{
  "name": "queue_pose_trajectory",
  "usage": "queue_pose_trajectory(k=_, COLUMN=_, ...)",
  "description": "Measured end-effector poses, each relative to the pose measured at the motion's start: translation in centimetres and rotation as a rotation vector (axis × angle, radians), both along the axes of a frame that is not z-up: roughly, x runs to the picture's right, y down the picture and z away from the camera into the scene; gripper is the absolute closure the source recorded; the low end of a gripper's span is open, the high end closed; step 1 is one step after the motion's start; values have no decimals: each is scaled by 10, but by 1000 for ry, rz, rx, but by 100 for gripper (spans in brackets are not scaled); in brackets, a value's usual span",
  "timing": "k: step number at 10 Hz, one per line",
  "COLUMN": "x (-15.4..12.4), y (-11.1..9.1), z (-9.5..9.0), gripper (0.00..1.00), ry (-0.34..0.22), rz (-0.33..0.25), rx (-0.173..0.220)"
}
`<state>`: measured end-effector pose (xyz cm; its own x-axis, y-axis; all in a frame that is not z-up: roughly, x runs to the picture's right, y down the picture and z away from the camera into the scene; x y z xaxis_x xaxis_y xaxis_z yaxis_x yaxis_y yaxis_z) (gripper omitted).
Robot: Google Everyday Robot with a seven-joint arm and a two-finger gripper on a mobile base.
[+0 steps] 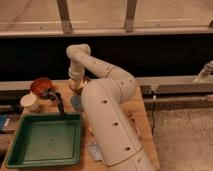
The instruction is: Place banana in plastic cup
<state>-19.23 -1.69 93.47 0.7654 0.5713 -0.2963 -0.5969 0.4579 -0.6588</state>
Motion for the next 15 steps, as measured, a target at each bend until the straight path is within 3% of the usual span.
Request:
queue_pose_trajectory(k=5, x=2, y=-3, z=-3, gripper=87, ry=1, rz=2, rx=8)
queue_pose_trajectory(k=9, x=26, y=-19, z=-18, gripper=87, ry=13, rz=50, rx=43)
queue_pose_trajectory(k=11, x=47, y=-34, z=-32, gripper=87, ry=30, rz=89, rx=79)
queue_pose_trajectory(k=15, x=115, y=-75, z=-94, gripper=87, ry=72, rz=187, rx=189)
